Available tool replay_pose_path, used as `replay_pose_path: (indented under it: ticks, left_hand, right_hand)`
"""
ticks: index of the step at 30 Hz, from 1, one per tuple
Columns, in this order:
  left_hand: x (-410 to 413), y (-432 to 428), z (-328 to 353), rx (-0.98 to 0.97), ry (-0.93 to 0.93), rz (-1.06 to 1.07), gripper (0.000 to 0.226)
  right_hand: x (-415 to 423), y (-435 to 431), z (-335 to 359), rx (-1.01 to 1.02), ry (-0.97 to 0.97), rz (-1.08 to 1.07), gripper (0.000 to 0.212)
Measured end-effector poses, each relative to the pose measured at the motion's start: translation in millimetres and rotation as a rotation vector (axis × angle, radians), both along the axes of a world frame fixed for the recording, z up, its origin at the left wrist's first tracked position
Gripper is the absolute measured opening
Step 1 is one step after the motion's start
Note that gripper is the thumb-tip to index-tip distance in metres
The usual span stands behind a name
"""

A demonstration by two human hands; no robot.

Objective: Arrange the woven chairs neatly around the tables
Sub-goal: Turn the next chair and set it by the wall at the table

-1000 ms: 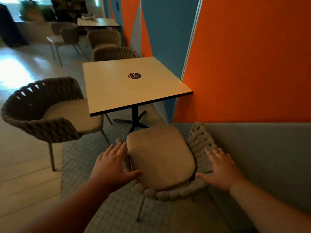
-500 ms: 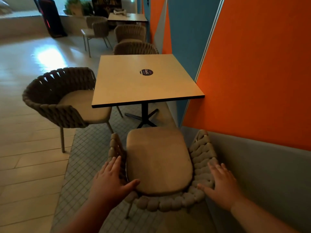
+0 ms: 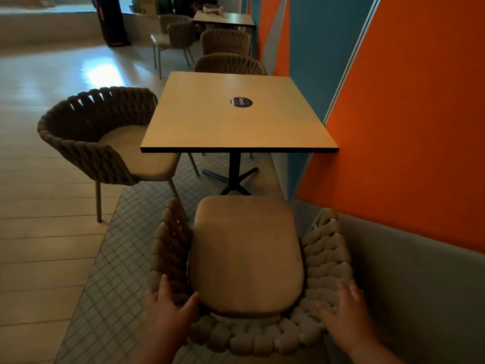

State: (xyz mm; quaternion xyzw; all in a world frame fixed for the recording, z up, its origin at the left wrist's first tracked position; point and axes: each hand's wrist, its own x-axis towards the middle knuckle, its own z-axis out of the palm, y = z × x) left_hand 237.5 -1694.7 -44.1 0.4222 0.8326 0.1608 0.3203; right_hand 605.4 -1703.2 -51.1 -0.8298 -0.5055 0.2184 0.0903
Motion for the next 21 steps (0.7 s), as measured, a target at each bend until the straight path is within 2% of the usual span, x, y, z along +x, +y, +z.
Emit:
replay_pose_path:
  ticks: [2,4,9,17,21]
  left_hand:
    - [12.0,8.0,-21.9,0.021,-0.181,0.228,0.113]
    - [17.9,12.2,-34.5,0.037,-0.256,0.36,0.112]
    - [34.4,11.9,-26.4,0.147,-0.197,0.508,0.094]
    - [40.6,24.4,-32.4,0.1,-0.115,0.49,0.093]
    - [43.5,44.5,-27.5,0.127,-0.143,0.458,0.092]
  right_hand:
    - [5.4,6.7,-14.3,0.007,0.134,-0.128,0.101]
    - [1.0,12.0,-24.6,0.014,0.284,-0.252,0.104]
    - [-20.4,21.0,-42.5,0.186,0.288,-0.469,0.102]
    - [-17.7,34.5,-43.9,0.184,0.265,-0.466,0.107]
    - [-14.1,58.1,-39.4,0.139,0.261,-0.451,0.101]
